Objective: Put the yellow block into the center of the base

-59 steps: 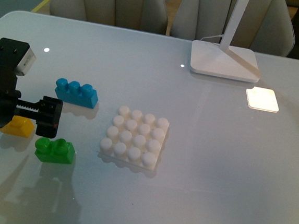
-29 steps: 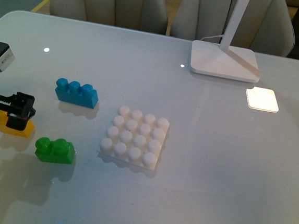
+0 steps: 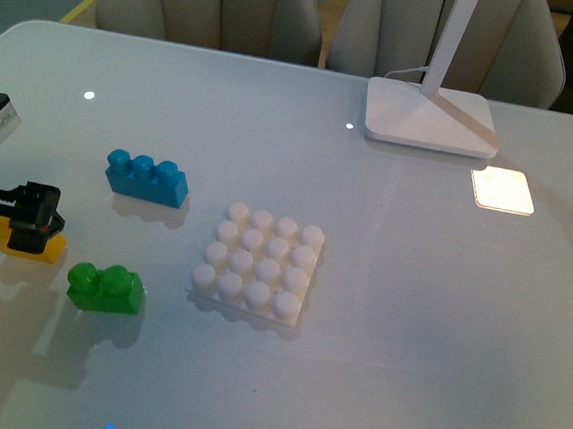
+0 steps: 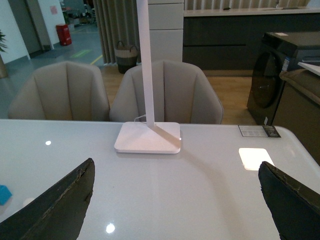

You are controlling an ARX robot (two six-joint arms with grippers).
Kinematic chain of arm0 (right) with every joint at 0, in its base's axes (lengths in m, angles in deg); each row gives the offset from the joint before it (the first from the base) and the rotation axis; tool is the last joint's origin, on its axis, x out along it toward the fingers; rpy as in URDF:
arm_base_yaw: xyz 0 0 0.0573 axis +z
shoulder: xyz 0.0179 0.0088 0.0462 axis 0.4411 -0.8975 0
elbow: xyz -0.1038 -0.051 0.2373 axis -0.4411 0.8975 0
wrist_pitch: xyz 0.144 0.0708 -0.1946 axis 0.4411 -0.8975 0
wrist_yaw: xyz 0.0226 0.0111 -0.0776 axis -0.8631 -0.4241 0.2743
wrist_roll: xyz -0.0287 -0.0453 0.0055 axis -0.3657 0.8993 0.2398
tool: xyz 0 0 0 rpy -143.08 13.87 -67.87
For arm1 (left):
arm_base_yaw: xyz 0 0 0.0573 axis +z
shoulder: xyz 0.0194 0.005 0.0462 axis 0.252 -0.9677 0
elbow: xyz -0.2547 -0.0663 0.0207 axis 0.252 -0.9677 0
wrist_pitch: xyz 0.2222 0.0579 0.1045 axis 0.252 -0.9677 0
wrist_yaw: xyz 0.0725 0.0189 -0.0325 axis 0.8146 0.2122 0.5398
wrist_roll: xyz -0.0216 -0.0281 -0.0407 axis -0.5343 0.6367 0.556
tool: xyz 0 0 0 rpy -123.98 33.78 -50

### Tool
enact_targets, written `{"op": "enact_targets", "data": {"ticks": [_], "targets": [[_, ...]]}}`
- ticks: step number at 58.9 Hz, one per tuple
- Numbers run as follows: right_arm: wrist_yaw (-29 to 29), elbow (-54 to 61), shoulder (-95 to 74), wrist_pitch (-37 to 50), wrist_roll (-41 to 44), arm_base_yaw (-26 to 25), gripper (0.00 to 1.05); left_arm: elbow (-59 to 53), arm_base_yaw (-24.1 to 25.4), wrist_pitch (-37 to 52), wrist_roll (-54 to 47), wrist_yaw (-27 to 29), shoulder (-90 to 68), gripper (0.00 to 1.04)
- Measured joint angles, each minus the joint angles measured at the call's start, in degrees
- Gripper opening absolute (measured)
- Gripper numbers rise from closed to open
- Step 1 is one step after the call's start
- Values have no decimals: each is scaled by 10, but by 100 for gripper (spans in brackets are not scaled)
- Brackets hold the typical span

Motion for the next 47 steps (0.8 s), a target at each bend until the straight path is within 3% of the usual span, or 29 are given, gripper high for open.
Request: {"op": "enact_targets", "data": {"ticks": [47], "targets": [[0, 0, 0, 0, 0, 0, 96, 35, 1, -30, -13, 1, -37, 97]]}}
